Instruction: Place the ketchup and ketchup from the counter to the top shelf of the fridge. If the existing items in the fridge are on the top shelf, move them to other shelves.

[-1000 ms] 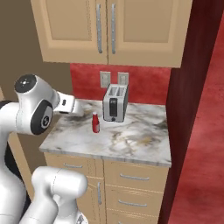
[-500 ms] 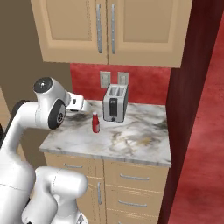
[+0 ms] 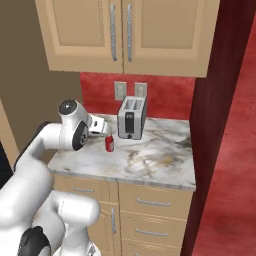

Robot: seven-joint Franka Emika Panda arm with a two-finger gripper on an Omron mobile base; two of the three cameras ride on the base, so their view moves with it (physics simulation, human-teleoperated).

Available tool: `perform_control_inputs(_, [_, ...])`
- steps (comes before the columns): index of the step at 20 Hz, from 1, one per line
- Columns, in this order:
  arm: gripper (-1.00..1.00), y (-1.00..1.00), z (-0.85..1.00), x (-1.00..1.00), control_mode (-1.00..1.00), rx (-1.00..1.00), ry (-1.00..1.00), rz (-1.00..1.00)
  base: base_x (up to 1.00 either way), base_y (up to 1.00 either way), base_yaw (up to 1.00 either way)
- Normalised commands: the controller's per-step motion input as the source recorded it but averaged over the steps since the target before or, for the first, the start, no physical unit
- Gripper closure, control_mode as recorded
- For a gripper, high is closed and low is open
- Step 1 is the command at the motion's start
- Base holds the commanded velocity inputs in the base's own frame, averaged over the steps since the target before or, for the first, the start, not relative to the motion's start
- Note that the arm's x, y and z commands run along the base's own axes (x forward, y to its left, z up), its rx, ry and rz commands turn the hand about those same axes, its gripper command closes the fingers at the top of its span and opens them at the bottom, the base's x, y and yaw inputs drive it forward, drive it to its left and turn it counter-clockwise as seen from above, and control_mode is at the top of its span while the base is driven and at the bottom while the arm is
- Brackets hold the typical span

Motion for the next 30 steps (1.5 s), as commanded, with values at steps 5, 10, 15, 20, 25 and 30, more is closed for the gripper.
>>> perform_control_inputs(5, [-1.0,-0.01,-0.36,0.59,-1.0,0.0,0.08,0.0,0.0,0.0,0.0])
perform_control_inputs(10, [-1.0,0.0,-0.33,0.42,-1.0,0.0,0.03,0.0,0.0,0.0,0.0])
perform_control_inputs(15, [-1.0,0.0,-0.2,0.23,-1.0,0.01,0.0,0.0,0.0,0.0,0.0])
perform_control_inputs(20, [-1.0,-0.01,-0.22,0.28,-1.0,0.04,0.0,0.0,0.0,0.0,0.0])
perform_control_inputs(25, [-1.0,-0.03,-0.18,0.44,-1.0,0.03,0.0,0.0,0.0,0.0,0.0])
perform_control_inputs(30, [-1.0,0.0,-0.18,0.43,-1.0,0.0,0.0,0.0,0.0,0.0,0.0])
